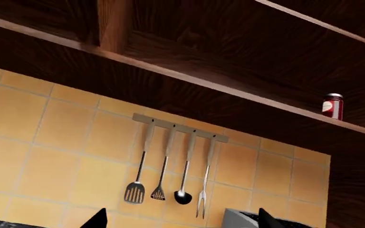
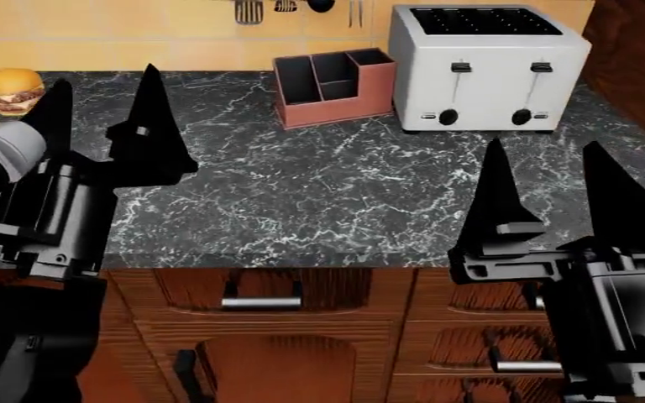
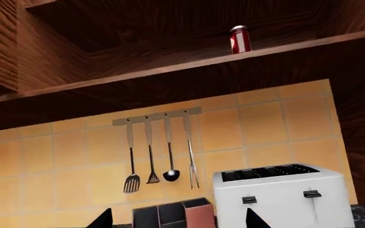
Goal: Pick the jam and jam from the counter and place them in the cabinets closest to them.
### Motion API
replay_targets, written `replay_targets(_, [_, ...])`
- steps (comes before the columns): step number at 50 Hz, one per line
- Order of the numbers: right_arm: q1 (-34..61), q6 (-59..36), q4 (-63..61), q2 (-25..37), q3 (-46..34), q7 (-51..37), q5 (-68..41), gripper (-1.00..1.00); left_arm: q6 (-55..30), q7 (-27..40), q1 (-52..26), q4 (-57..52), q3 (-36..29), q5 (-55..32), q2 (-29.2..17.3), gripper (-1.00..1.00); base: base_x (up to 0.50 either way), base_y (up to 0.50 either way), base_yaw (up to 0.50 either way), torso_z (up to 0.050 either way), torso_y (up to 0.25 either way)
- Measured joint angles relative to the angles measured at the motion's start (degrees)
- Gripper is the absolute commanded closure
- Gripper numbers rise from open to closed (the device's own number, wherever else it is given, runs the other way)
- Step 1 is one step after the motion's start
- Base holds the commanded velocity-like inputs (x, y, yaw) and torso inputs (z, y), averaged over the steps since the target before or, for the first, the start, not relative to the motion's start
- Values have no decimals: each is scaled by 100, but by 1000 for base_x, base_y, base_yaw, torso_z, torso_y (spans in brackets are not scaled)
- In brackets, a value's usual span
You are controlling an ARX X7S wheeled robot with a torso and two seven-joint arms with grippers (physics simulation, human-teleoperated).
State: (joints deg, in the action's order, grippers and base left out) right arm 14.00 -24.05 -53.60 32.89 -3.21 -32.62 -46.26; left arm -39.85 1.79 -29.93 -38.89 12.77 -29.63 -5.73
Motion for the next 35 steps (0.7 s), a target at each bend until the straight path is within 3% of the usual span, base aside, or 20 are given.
replay_targets(35, [-481, 541, -200, 80, -96, 344, 301, -100, 307, 243, 313, -134, -386, 216, -281, -100, 2, 500, 0, 0, 0])
